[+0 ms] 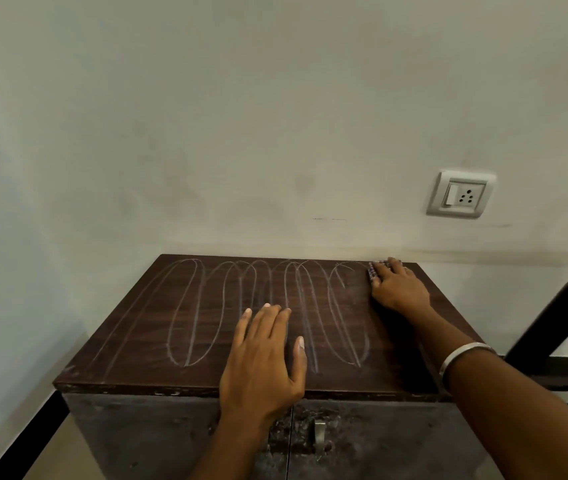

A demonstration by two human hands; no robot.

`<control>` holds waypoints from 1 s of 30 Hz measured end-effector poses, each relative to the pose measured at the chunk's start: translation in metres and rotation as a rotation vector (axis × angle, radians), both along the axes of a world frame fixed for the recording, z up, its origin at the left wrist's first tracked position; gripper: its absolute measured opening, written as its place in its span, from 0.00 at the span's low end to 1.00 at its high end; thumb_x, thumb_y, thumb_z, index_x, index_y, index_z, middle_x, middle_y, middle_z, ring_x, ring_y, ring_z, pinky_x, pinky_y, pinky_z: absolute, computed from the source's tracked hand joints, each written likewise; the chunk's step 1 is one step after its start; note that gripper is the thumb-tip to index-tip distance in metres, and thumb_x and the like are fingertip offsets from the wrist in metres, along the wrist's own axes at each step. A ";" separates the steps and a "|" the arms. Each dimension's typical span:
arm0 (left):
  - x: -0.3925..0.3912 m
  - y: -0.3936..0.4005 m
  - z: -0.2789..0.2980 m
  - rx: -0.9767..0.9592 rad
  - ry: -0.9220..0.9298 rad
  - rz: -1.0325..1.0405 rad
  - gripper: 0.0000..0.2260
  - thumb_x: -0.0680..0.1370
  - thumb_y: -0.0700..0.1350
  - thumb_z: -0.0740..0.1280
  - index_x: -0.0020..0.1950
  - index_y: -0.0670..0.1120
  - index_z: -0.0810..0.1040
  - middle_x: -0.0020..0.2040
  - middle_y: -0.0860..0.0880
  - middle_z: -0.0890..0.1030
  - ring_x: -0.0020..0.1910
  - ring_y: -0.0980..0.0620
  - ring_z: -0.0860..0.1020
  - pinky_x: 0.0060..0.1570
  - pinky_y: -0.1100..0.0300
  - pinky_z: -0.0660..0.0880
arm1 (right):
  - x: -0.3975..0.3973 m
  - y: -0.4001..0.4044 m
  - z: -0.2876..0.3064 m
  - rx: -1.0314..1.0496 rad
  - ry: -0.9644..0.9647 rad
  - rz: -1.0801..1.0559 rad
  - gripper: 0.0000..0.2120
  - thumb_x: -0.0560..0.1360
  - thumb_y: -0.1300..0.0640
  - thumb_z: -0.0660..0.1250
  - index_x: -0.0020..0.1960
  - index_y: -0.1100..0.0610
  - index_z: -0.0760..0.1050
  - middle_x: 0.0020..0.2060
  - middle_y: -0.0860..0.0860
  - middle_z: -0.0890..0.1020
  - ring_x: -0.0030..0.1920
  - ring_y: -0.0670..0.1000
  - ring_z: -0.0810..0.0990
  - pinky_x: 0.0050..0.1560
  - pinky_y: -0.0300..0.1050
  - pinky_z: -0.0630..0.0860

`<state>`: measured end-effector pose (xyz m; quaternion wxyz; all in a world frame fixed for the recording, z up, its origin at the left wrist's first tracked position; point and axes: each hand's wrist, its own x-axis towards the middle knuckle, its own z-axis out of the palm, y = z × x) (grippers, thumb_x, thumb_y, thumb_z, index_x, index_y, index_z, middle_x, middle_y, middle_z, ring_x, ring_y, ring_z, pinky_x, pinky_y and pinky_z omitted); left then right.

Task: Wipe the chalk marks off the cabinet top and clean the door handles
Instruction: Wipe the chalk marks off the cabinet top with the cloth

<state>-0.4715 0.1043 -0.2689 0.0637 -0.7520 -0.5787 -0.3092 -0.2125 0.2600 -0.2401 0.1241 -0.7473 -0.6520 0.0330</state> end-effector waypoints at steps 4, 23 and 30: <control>0.001 0.000 0.000 -0.013 -0.002 0.000 0.26 0.79 0.58 0.49 0.71 0.47 0.70 0.70 0.50 0.73 0.72 0.53 0.65 0.74 0.49 0.57 | -0.011 0.005 0.000 -0.016 -0.020 -0.011 0.26 0.81 0.45 0.48 0.78 0.46 0.55 0.79 0.50 0.53 0.78 0.57 0.54 0.76 0.57 0.55; -0.021 -0.003 0.001 0.002 0.025 -0.059 0.24 0.79 0.57 0.51 0.70 0.48 0.71 0.69 0.51 0.73 0.71 0.54 0.67 0.72 0.49 0.51 | -0.022 0.026 0.007 0.015 0.057 0.039 0.25 0.78 0.48 0.55 0.74 0.54 0.61 0.75 0.54 0.61 0.73 0.59 0.63 0.72 0.57 0.62; -0.076 -0.004 0.003 0.010 0.066 0.032 0.23 0.79 0.56 0.51 0.68 0.47 0.72 0.67 0.50 0.75 0.69 0.55 0.68 0.73 0.49 0.51 | -0.069 0.031 0.006 0.038 0.074 0.210 0.25 0.80 0.47 0.54 0.76 0.52 0.62 0.77 0.51 0.59 0.75 0.56 0.62 0.74 0.52 0.60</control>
